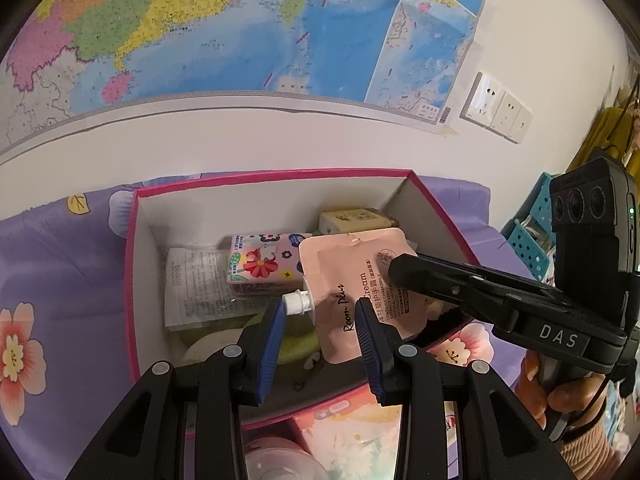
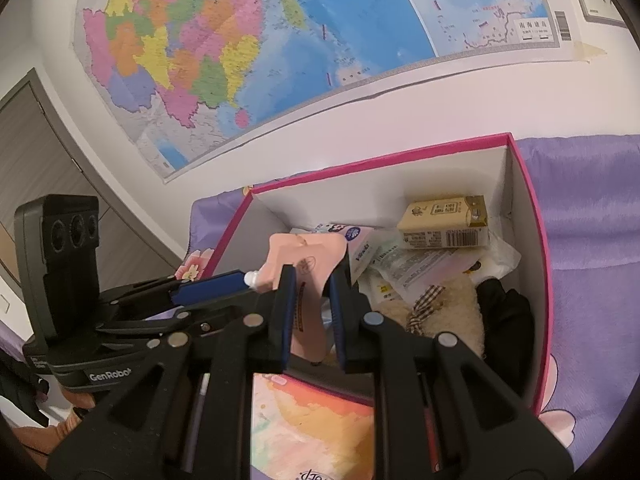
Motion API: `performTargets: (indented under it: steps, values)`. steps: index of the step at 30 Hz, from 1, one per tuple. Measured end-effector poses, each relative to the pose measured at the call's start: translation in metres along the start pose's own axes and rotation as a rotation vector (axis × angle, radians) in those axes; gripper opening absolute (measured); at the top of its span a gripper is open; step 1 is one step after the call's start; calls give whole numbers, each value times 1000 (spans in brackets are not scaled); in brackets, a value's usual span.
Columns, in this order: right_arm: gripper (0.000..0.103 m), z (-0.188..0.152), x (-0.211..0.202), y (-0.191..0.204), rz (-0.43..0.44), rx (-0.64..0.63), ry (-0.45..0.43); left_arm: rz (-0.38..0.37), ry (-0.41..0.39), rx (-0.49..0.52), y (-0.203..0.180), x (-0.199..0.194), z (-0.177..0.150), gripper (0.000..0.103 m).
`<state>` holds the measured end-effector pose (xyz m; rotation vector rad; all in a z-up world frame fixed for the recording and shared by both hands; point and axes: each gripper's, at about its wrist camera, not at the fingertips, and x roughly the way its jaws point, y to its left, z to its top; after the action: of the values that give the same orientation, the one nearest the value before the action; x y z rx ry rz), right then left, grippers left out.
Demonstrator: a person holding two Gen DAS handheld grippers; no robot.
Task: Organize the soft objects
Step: 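Open both grippers to drop the peach pouch into the pink box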
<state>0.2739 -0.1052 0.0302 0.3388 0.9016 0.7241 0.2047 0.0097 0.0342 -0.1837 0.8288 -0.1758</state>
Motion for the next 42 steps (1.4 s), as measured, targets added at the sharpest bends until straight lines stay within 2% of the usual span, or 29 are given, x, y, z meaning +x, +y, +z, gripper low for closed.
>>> performTargets:
  steps: [17,31,34,36,37,39,42]
  values:
    - [20,-1,6,-5,-9,10,15,13,38,-15,0,10,1,35]
    - [21,-4,12,-9,-38,23,25,3,29,-15,-2,9,3,35]
    - [22,-5,9,-12,-62,35,13,-3,11,-17,-2,3,0,42]
    - [24,-6,6,-12,-70,36,7,-2,-6,-16,-2,-2,-2,51]
    - [29,-7,5,-12,-79,34,1,3,-20,-17,-3,-6,-4,56]
    - [36,-9,-1,-11,-87,26,-13,7,-40,-11,-3,-12,-6,60]
    - [39,-14,-11,-7,-91,9,-30,14,-76,1,-6,-25,-13,66]
